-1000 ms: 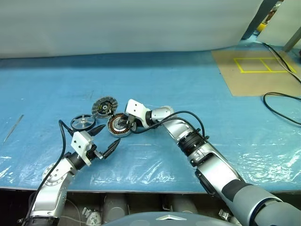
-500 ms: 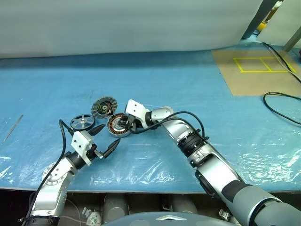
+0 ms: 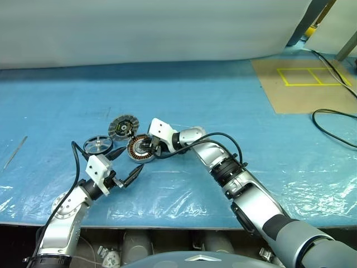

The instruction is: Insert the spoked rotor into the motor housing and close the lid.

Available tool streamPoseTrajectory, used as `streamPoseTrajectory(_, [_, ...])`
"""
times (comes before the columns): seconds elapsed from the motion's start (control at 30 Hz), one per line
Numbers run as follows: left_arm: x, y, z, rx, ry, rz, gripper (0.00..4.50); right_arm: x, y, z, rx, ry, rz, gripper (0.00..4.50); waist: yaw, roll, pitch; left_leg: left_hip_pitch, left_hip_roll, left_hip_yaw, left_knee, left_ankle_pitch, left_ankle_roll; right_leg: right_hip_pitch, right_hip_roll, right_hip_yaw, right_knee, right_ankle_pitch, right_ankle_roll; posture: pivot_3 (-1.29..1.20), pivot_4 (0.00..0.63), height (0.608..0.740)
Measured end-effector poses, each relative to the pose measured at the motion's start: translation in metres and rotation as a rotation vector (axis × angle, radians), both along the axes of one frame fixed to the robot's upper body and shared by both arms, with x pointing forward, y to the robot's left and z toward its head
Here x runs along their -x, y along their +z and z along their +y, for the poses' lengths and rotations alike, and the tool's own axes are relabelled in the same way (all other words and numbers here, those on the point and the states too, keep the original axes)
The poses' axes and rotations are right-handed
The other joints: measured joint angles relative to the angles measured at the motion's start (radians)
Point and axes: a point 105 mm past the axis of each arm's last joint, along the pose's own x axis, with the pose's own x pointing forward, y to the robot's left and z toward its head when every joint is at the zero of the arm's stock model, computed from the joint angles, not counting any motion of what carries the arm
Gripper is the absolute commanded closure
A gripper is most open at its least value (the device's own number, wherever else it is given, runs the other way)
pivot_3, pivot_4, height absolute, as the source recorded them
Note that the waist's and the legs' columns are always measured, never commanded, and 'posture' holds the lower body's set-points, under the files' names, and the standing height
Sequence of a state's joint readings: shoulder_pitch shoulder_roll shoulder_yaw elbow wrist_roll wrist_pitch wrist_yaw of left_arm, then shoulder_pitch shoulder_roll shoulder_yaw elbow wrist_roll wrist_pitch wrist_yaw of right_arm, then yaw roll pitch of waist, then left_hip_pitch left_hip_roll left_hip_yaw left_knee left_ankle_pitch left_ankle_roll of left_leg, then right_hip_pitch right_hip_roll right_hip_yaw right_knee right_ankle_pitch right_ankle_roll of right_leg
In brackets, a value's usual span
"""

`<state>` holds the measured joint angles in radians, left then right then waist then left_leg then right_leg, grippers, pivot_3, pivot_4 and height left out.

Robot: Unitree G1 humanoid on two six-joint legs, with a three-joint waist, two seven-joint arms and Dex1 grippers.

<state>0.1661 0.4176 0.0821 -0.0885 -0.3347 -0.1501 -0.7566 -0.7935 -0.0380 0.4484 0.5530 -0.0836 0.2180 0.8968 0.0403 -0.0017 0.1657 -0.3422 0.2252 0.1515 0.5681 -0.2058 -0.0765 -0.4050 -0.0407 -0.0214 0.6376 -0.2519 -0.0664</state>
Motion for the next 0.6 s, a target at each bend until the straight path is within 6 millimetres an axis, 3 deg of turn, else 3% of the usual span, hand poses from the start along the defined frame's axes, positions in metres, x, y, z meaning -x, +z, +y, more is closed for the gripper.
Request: streamPoseTrajectory(0.6, [0.0000,-0.0003,-0.0002,-0.002,0.000,0.000,0.00,0.0011,-0.0008,0.0012,-0.007,-0.001,0.007,3.90,0.000,0.000,0.000,0.000,0.000,0.000,-0.001,0.000,0.000,0.000,0.000,0.000,0.000,0.000,0.000,0.00,0.150,0.740])
